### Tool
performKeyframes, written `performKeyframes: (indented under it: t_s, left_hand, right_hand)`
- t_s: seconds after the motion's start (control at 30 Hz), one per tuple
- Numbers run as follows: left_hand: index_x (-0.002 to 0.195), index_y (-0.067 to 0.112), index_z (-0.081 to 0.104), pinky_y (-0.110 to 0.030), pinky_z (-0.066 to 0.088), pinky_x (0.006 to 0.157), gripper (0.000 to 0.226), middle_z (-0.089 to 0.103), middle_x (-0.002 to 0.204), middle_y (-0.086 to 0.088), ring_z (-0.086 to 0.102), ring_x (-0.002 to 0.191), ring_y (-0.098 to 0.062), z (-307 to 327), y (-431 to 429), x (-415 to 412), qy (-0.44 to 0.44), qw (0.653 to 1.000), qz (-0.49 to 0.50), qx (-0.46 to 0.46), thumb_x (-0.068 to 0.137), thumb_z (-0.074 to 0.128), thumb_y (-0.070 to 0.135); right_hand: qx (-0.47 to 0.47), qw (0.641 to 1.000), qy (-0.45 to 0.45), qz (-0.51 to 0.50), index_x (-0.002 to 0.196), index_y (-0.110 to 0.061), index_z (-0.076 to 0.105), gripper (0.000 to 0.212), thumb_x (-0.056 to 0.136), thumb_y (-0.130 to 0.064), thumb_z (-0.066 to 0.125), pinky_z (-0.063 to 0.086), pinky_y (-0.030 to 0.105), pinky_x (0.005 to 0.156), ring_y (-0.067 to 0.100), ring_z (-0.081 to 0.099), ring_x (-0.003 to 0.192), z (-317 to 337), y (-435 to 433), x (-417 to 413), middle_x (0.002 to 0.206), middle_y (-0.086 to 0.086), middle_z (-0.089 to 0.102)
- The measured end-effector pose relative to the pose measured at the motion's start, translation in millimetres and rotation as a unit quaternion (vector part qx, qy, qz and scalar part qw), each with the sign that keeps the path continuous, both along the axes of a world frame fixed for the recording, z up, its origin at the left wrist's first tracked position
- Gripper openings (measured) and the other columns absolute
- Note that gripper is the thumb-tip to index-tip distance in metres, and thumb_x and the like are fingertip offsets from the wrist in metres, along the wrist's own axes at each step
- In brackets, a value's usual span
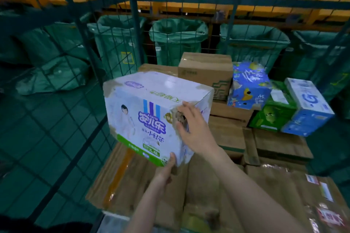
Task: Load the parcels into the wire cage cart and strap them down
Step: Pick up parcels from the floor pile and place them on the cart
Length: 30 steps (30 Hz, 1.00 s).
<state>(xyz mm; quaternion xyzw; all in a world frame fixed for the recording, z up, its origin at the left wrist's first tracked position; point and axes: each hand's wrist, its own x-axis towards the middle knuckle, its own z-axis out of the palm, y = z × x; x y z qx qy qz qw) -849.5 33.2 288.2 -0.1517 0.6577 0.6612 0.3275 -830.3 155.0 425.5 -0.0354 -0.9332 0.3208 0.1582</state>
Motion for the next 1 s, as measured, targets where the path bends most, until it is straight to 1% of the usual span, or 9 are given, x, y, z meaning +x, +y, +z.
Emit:
performKeyframes:
  t_s: [0.17,0.27,0.4,0.43,0.47,0.67,0.8,0.9,1.0]
  left_hand:
    - [0.126,0.012,0.058,-0.029,0.045,0.062,0.068,0.063,0.118,-0.017,0.062,0.079,-0.025,-23,21,-67,-0.014,0.999,-0.022,-0.019,0.078,0.058,0.062]
    - [0.132,0.000,0.050,-0.048,0.042,0.095,0.057,0.045,0.137,-0.028,0.044,0.126,-0.043,-34,35,-107,-0.002,0.999,-0.029,-0.043,0.092,0.052,0.040]
    - [0.131,-0.011,0.046,-0.045,0.024,0.108,0.058,0.041,0.136,-0.034,0.039,0.127,-0.045,-48,56,-148,-0.025,0.998,-0.035,-0.036,0.094,0.052,0.033]
    - [0.132,-0.009,0.046,-0.030,0.034,0.077,0.057,0.045,0.134,-0.032,0.044,0.125,-0.044,-49,64,-158,-0.029,0.998,-0.040,-0.036,0.095,0.051,0.034]
    - [0.133,-0.006,0.046,-0.040,0.046,0.088,0.055,0.050,0.133,-0.026,0.049,0.123,-0.040,-47,71,-169,-0.019,0.999,-0.036,-0.033,0.096,0.049,0.035]
    - [0.152,0.020,0.004,-0.037,0.041,0.101,0.077,0.031,0.149,-0.002,0.049,0.121,-0.026,6,88,-243,0.075,0.997,0.018,0.017,0.093,0.035,0.058]
    - [0.149,0.028,-0.015,-0.049,0.026,0.113,0.084,0.011,0.158,-0.006,0.029,0.139,-0.032,14,52,-269,0.147,0.984,0.047,-0.084,0.092,0.038,0.059]
    - [0.148,0.040,-0.009,-0.050,0.025,0.113,0.073,0.013,0.158,0.000,0.027,0.140,-0.032,18,25,-283,0.177,0.975,0.028,-0.130,0.093,0.036,0.059]
    - [0.150,0.036,0.010,-0.049,0.022,0.114,0.064,0.015,0.158,0.001,0.023,0.142,-0.029,15,8,-294,0.184,0.970,-0.037,-0.154,0.094,0.031,0.060]
  right_hand:
    - [0.008,1.000,-0.027,-0.015,0.139,-0.011,0.040,0.042,0.098,-0.019,0.046,0.013,0.040,0.118,0.024,0.016,0.144,-25,16,-66,0.153,0.004,0.024]
    - [0.000,0.999,-0.038,-0.015,0.137,-0.008,0.041,0.040,0.098,-0.017,0.045,0.016,0.042,0.117,0.024,0.020,0.141,-39,26,-103,0.151,0.007,0.026]
    - [0.017,0.999,-0.038,0.002,0.129,0.004,0.046,0.037,0.095,-0.011,0.046,0.022,0.045,0.114,0.034,0.028,0.137,-55,42,-142,0.146,0.020,0.034]
    - [0.027,0.998,-0.060,0.019,0.126,0.007,0.048,0.036,0.092,-0.006,0.049,0.024,0.046,0.112,0.035,0.029,0.137,-65,47,-152,0.144,0.022,0.035]
    - [0.050,0.993,-0.095,0.043,0.126,0.008,0.046,0.039,0.089,0.000,0.052,0.024,0.044,0.112,0.033,0.026,0.139,-73,50,-157,0.145,0.023,0.033]
    - [0.030,0.966,-0.257,0.017,0.151,-0.008,0.012,0.067,0.093,0.001,0.044,0.043,0.030,0.087,0.024,0.039,0.132,-129,63,-165,0.158,-0.005,-0.017]
    - [-0.123,0.977,-0.143,-0.097,0.127,-0.004,0.043,0.035,0.092,-0.008,0.047,0.041,0.030,0.085,0.028,0.051,0.113,-113,55,-194,0.138,0.011,0.037]
    - [-0.223,0.936,-0.145,-0.233,0.136,-0.007,0.036,0.044,0.095,-0.021,0.047,0.041,0.031,0.077,0.031,0.054,0.102,-109,57,-204,0.136,0.011,0.040]
    - [-0.296,0.907,-0.217,-0.206,0.142,-0.011,0.028,0.052,0.096,-0.023,0.048,0.039,0.028,0.077,0.025,0.052,0.102,-116,54,-208,0.130,0.009,0.052]
